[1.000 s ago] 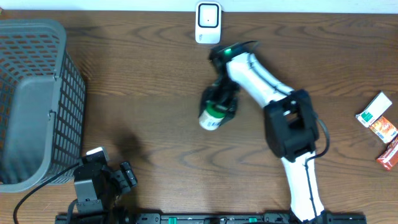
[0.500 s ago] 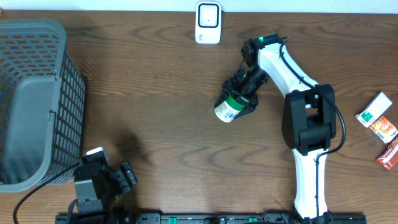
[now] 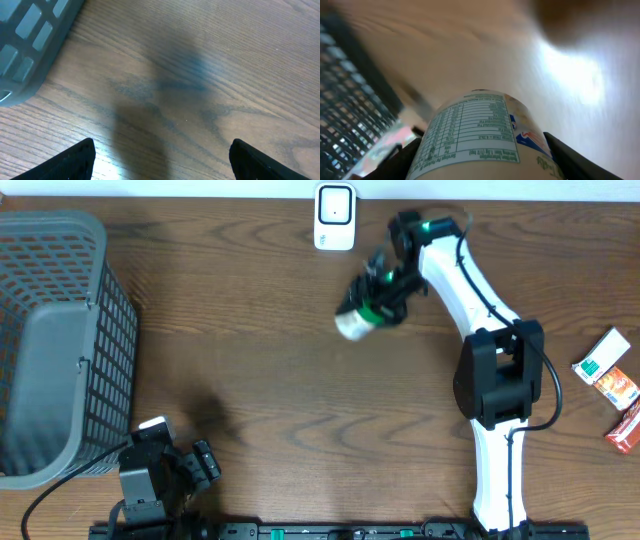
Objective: Scan the item barcode
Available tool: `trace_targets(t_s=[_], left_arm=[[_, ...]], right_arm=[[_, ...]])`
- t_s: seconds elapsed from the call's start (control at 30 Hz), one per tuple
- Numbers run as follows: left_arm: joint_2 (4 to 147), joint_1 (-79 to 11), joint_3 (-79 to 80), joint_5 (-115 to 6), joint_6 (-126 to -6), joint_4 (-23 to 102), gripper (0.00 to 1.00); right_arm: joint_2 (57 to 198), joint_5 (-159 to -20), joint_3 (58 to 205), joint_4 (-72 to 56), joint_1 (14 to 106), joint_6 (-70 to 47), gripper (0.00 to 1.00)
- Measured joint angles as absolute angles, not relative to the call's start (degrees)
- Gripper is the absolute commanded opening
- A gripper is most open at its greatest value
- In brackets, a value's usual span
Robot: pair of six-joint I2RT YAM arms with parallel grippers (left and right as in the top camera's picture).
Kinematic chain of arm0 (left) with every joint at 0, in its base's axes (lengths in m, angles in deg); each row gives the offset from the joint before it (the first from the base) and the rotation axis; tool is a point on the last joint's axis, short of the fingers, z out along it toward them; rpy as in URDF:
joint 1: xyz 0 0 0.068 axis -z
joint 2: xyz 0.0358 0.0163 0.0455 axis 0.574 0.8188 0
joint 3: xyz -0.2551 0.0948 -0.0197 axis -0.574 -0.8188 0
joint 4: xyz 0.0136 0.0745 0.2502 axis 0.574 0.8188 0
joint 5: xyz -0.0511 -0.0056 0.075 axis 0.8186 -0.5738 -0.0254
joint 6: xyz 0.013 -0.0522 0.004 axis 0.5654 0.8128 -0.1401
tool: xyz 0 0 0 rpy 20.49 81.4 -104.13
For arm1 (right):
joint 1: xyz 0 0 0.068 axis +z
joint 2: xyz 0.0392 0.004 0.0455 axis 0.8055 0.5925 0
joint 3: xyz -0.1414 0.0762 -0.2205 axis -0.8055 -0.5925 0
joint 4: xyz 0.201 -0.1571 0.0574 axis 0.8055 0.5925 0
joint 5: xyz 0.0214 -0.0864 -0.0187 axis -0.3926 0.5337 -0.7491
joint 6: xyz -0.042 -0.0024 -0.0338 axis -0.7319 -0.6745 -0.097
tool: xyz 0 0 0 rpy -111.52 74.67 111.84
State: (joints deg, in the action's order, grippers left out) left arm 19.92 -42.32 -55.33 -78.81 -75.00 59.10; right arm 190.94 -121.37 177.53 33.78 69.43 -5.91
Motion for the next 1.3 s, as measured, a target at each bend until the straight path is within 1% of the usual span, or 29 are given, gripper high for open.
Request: trace_targets(t_s=[0.1, 0.23, 0.5, 0.53, 0.57, 0.6, 0.63, 0.83, 1.1, 1.3], left_arm=[[19.9, -42.3, -55.3, -78.8, -75.0, 59.1, 0.86], [19.9, -42.3, -55.3, -78.8, -75.0, 59.1, 0.86], [19.9, -42.3, -55.3, -78.8, -75.0, 59.1, 0.86], [19.9, -42.3, -55.3, -78.8, -75.0, 59.1, 0.86], [19.9, -42.3, -55.3, -78.8, -75.0, 59.1, 0.86], [19.9, -42.3, -55.3, -78.8, -75.0, 59.1, 0.86], [19.9, -42.3, -55.3, -78.8, -75.0, 59.1, 0.86], [19.9, -42.3, -55.3, -78.8, -75.0, 59.1, 0.86], [19.9, -42.3, -55.3, -78.8, -75.0, 59.1, 0.86], [19.9, -42.3, -55.3, -78.8, -75.0, 59.1, 0.86]], right_arm=[[190.9, -120.2, 183.1, 28.7, 69.4, -6.3, 0.68], [190.8, -114.8, 187.9, 20.4, 69.7, -6.5, 0.73], [190.4, -96.8, 188.7, 6.2, 71.9, -6.6, 0.71], [190.4, -95.2, 188.7, 4.4, 72.4, -6.6, 0.72], [190.4, -93.9, 188.7, 2.7, 72.7, -6.6, 0.79], [190.4, -93.0, 188.7, 2.5, 73.0, -6.6, 0.87], [190.4, -92.0, 188.7, 2.9, 73.4, -6.4, 0.91], [190.4, -88.0, 188.7, 5.1, 75.0, -7.9, 0.99], [190.7, -86.2, 188.7, 7.5, 78.6, -10.6, 0.99], [196.3, -84.2, 188.9, 0.3, 82.7, -11.7, 0.99]])
